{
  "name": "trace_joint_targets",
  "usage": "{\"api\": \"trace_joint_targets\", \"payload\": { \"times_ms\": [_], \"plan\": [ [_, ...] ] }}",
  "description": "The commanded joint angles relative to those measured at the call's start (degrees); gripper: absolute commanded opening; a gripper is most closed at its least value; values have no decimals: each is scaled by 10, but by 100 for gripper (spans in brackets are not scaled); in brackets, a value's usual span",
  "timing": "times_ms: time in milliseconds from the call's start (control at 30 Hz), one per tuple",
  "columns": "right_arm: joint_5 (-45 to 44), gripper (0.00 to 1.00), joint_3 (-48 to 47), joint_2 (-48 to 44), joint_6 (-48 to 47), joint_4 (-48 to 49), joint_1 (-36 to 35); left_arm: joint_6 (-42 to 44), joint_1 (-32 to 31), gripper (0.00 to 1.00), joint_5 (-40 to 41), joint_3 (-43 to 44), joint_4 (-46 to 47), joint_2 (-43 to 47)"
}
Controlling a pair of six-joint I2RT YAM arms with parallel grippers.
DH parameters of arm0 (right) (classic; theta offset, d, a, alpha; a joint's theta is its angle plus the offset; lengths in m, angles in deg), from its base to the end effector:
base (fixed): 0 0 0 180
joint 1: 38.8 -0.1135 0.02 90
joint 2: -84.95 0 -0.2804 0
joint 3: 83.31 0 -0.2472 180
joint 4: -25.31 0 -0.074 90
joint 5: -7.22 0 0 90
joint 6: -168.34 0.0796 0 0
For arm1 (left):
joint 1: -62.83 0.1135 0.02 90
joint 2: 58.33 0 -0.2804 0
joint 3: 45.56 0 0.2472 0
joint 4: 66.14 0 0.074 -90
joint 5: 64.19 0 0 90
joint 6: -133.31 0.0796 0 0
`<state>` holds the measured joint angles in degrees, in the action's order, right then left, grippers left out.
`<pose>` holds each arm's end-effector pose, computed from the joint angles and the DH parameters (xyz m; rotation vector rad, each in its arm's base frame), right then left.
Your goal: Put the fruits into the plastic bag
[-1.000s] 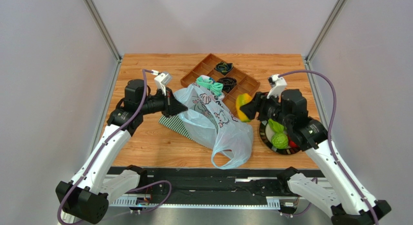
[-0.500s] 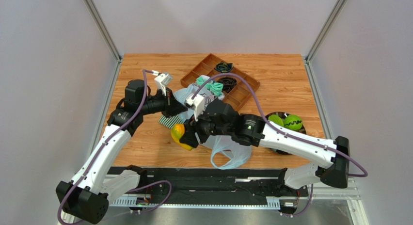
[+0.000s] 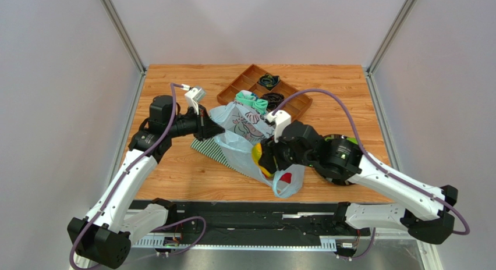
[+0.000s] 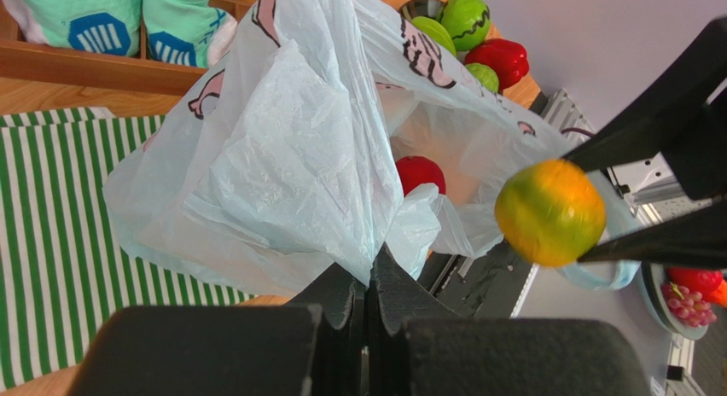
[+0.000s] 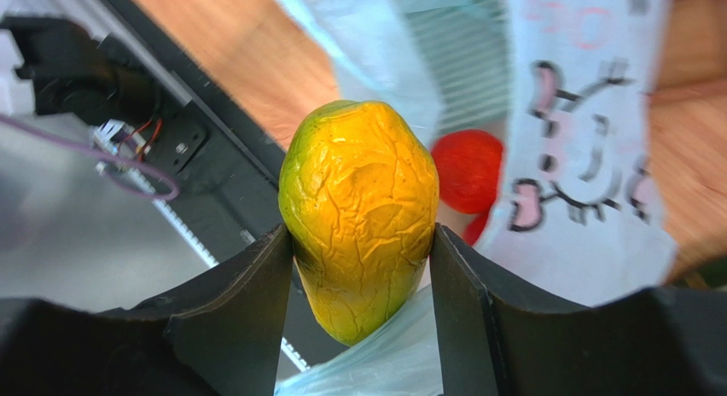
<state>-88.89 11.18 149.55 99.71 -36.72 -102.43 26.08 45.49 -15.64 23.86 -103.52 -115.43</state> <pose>0.1169 0.2167 0.3543 -0.8005 2.2306 0.6342 0.2041 -0.1189 0.3451 0.4846 2.0044 -1.1034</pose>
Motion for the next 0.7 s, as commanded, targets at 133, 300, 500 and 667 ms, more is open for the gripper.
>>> {"api": "trace_joint_targets", "payload": {
  "times_ms": [133,300,500,667],
  "plan": [
    [-133,20,18,-43,29,-81,68,2,3,0,-18,-4,28,7],
    [-203,19,30,-8,32,-80,75,-9,4,0,-45,-10,46,12],
    [-193,20,55,46,18,33,83,-27,4,0,-86,-19,81,12],
    [-161,20,56,123,16,103,100,-32,4,0,-95,-23,91,15]
  ]
}}
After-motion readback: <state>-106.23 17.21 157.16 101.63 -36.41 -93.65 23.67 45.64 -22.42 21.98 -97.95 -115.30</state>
